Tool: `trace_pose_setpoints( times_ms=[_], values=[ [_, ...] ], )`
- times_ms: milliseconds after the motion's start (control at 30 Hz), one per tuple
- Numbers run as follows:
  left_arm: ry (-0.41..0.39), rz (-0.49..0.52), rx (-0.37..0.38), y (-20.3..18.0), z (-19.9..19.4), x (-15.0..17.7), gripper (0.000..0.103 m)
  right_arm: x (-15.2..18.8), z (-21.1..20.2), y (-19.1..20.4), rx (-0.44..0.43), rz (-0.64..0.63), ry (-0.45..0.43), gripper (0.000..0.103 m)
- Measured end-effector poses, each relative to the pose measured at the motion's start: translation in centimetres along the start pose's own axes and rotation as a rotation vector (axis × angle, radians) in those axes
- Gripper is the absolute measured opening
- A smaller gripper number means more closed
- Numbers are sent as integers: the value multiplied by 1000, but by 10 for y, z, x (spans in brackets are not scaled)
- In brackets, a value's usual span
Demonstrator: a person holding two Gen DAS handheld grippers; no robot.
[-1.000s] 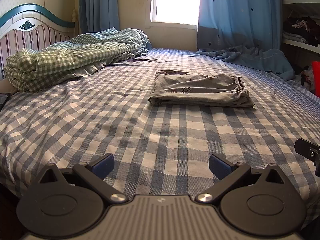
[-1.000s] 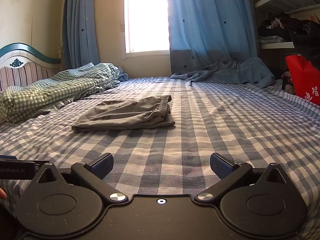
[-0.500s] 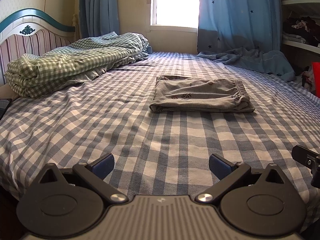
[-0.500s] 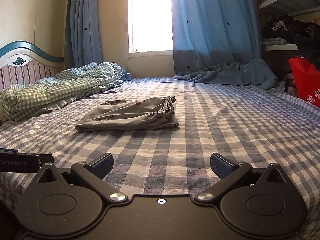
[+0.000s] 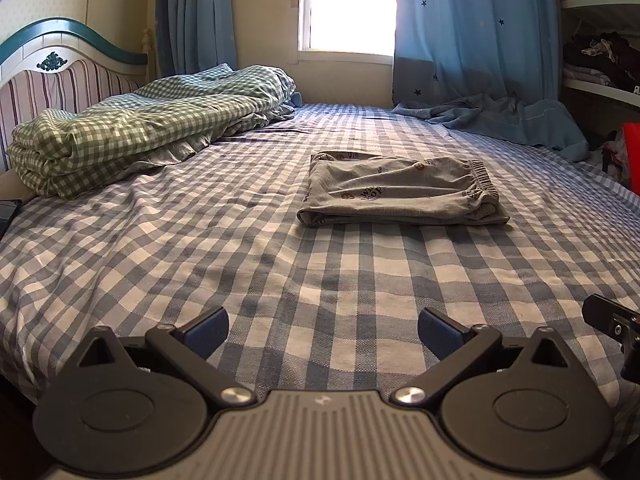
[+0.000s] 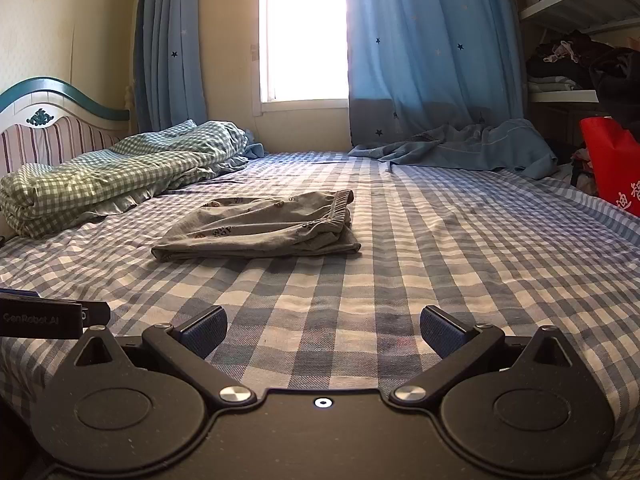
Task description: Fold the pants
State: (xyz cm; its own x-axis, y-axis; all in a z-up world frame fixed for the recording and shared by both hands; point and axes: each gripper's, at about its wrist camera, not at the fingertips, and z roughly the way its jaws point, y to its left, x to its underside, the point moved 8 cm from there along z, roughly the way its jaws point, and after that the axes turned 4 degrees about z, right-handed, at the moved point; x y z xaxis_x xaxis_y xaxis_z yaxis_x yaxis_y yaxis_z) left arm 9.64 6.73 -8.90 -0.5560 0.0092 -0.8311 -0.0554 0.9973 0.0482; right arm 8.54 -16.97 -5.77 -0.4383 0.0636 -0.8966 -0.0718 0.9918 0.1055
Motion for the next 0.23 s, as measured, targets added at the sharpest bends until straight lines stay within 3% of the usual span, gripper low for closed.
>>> trace_pose_setpoints(
  times_ms=[233],
  values=[
    [-5,-4,-4,4,5,-2,102,1,4,-1,8,-5,9,102]
  ],
)
